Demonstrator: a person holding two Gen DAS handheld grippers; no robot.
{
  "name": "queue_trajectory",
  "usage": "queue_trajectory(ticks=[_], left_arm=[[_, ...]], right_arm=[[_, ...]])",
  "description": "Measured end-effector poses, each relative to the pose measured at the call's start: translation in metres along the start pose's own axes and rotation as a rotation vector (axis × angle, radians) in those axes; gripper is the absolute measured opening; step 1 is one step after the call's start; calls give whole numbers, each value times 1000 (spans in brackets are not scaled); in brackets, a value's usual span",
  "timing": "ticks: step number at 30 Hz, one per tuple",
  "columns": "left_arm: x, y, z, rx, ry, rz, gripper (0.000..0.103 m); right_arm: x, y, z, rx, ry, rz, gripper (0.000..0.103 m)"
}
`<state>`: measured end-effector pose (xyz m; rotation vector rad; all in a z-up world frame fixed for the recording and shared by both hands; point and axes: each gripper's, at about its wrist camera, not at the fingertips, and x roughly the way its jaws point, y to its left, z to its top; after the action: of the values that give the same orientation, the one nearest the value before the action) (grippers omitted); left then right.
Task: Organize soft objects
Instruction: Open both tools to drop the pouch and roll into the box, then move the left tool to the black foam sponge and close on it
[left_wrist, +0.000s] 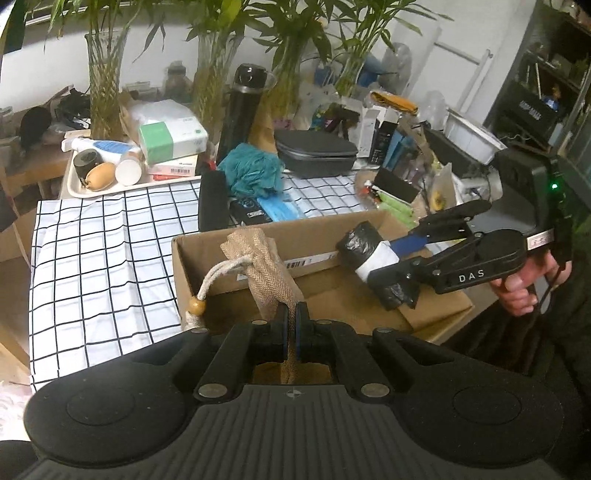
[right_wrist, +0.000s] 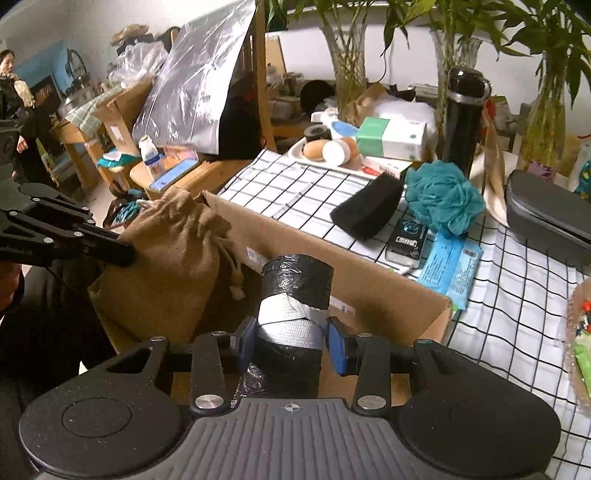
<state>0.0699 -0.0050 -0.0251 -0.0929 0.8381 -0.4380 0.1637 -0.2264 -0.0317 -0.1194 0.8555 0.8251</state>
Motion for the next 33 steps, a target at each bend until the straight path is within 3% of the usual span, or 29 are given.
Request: queue_trajectory(ticks=[5,8,9,10,11,12,19,33], left_arm=[[6,3,-1,-27,2,7,11],[12,5,0,-46,11,28,32],[12,5,0,-52,2,36,42],[11,6,1,-59,-11,44,46],[10,6,1,-67,-25,52,48],[10,7,3,-77,-39,58,48],[8,7,11,-129,-106,90,48],[4,6,18,-91,-188,106,48]], right_arm=[[11,8,-1,-9,35,2,44],[16,16,-2,-33,53,2,48],[17,18,-1,-44,56,4,62],[16,21,-1,-57,50,1,72],[15,23,-1,-69,31,-9,90],[13,25,0,-78,14,-23,97],[2,16,7,-41,-53,-43,103],[-10,11,11,-19,-138,-97,103]])
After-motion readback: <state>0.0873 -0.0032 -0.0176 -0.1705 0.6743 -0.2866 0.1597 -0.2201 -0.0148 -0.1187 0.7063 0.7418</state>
